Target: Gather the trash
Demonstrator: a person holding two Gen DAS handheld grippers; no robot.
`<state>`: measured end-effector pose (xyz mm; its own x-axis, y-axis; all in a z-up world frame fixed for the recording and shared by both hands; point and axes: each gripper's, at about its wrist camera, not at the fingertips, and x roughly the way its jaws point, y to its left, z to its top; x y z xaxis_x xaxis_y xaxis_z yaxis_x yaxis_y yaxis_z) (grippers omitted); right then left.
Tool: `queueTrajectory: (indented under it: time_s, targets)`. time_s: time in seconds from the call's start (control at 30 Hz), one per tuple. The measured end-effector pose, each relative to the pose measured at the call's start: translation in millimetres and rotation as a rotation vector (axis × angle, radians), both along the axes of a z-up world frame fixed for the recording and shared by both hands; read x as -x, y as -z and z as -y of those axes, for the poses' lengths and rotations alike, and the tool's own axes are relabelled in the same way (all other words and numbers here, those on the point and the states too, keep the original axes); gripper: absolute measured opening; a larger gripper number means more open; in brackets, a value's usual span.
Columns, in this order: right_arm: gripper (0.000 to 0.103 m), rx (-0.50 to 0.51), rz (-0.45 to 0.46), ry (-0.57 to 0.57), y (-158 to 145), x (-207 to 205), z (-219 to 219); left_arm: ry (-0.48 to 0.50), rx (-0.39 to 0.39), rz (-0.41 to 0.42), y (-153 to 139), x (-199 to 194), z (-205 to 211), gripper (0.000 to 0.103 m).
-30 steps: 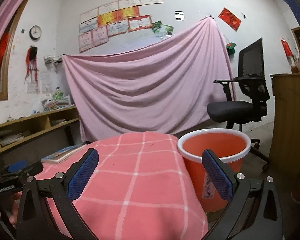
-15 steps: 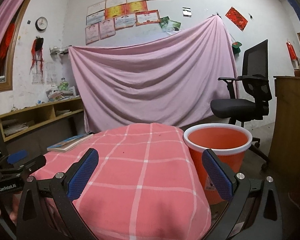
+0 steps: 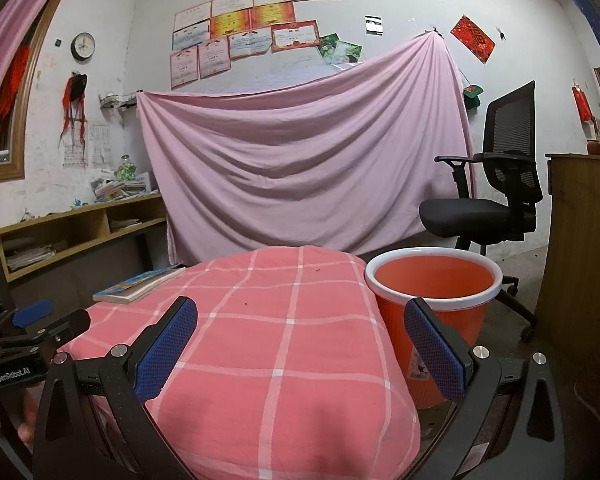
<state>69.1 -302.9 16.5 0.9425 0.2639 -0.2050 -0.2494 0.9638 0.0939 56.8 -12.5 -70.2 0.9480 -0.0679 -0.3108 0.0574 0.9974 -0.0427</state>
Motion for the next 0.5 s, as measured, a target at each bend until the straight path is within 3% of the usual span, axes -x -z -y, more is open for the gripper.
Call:
queueTrajectory:
  time_s: [0.5]
  targets:
    - [0.103,0.0,0.0,0.0,0.2,-0.7,0.3,0.004,-0.004,0.001,1.3,0.2,-0.8,0.101]
